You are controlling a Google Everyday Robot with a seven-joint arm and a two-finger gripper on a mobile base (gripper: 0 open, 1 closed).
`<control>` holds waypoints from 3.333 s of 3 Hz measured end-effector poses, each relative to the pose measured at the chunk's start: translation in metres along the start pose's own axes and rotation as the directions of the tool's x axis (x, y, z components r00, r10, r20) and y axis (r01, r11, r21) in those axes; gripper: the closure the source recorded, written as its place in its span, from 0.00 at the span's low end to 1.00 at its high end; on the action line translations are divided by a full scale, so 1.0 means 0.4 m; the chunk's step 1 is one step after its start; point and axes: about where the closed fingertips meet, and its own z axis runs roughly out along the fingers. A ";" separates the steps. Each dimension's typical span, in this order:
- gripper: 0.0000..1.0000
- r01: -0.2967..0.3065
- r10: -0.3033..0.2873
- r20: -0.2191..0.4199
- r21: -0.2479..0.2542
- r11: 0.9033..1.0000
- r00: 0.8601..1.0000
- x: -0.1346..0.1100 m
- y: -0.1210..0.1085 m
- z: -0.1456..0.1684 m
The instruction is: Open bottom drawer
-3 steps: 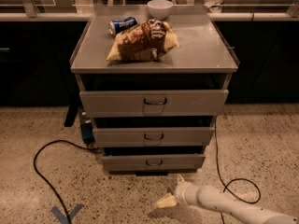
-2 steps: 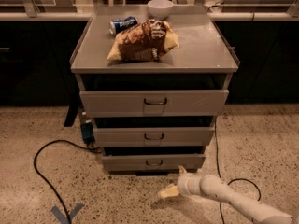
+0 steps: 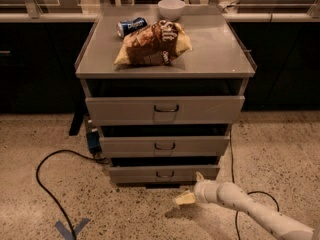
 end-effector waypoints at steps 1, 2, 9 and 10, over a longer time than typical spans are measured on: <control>0.00 0.038 -0.038 0.038 -0.002 0.999 0.999 -0.040 -0.025 0.053; 0.00 0.088 -0.085 0.092 -0.033 0.996 0.992 -0.114 -0.053 0.151; 0.00 0.057 -0.041 0.084 -0.199 0.978 0.996 -0.106 0.095 0.409; 0.00 0.101 -0.081 0.127 -0.157 0.982 0.989 -0.143 0.088 0.395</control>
Offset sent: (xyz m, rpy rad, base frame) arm 0.1335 0.0618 -0.0037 0.0700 -0.1699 0.1275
